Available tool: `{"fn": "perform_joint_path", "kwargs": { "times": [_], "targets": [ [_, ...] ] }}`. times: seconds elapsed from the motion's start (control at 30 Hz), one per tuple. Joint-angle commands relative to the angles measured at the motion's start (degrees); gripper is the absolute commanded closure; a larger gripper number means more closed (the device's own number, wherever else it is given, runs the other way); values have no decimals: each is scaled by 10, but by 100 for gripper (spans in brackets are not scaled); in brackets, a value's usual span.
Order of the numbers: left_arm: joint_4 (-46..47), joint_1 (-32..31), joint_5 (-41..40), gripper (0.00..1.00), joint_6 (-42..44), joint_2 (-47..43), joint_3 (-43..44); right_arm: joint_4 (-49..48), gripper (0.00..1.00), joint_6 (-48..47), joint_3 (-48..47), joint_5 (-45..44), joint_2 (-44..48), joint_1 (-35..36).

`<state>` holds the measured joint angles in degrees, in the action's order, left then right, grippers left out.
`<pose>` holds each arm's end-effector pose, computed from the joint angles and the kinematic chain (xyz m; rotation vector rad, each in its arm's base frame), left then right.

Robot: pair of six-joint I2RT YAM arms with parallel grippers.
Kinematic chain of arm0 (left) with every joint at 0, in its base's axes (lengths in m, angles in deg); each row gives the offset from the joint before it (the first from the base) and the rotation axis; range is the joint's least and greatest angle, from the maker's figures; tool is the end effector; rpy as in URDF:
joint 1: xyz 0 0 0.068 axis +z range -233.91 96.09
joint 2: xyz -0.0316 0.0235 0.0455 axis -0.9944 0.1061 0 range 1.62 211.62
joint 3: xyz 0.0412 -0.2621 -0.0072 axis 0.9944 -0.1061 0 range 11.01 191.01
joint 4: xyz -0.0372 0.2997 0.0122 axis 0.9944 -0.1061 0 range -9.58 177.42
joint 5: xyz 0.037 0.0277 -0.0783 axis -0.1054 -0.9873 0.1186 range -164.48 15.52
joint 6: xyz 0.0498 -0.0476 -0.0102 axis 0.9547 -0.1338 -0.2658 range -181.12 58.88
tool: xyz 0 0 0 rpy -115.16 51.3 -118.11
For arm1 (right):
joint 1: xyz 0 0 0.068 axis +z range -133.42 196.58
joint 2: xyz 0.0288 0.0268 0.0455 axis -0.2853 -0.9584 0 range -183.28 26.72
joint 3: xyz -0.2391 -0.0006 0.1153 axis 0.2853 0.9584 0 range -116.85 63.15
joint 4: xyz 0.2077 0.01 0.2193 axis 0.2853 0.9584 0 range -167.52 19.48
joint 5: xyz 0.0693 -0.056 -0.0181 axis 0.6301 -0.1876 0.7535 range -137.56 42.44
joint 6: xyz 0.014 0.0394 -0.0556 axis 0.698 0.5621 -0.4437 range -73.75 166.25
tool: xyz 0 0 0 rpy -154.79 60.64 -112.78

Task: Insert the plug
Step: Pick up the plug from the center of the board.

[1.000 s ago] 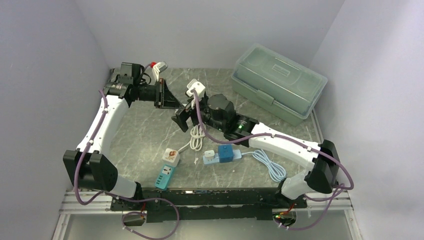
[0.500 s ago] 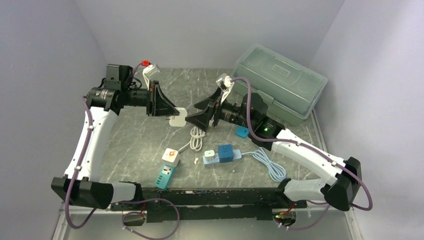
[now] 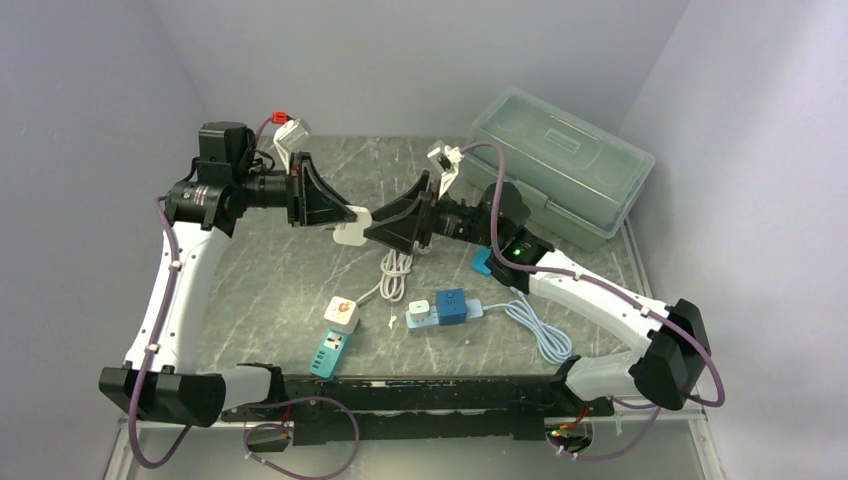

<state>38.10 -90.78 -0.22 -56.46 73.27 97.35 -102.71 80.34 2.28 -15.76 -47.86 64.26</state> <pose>0.2679 -0.0871 0.4372 0.9021 1.7382 -1.3960 0.2240 0.2904 0.3749 -0.6987 1.4328 1.5296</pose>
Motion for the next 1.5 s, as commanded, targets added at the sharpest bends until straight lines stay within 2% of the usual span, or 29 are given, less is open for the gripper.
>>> {"fn": "perform_joint_path", "kwargs": {
  "times": [0.0,0.23,0.33,0.47,0.7,0.73,0.9,0.93,0.97,1.1,1.17,1.3,1.4,1.47],
  "targets": [
    [130,-8,60,100,-121,-31,-7,-67,40,39,-1,42,-15,10],
    [303,-8,69,100,-276,-56,-45,-64,41,33,-18,5,-31,10],
    [319,-8,72,100,-293,-58,-46,-51,41,28,-22,-21,-33,9],
    [333,-8,75,100,-306,-61,-52,-83,43,42,-12,-51,-27,8],
    [367,-8,67,100,-334,-74,-78,-174,44,99,-5,-29,-33,7],
    [371,-8,66,100,-338,-75,-79,-185,47,104,-4,-30,-34,7],
    [397,-8,54,100,-362,-74,-80,-187,96,113,-23,-3,-45,7],
    [402,-8,52,100,-365,-74,-80,-183,100,112,-23,3,-46,7],
    [403,-8,49,99,-364,-73,-79,-181,100,110,-20,7,-44,7],
    [335,-8,51,69,-306,-63,-44,-112,100,61,-10,16,-18,7],
    [291,-8,56,64,-266,-56,-20,-74,100,29,-8,13,-6,7],
    [265,-8,67,65,-234,-49,2,-37,100,5,-14,17,2,7],
    [280,-8,99,69,-255,-43,-2,-35,100,7,-19,23,-1,7],
    [297,-8,129,68,-275,-43,-8,-28,100,6,-27,30,-4,7]
  ]
}}
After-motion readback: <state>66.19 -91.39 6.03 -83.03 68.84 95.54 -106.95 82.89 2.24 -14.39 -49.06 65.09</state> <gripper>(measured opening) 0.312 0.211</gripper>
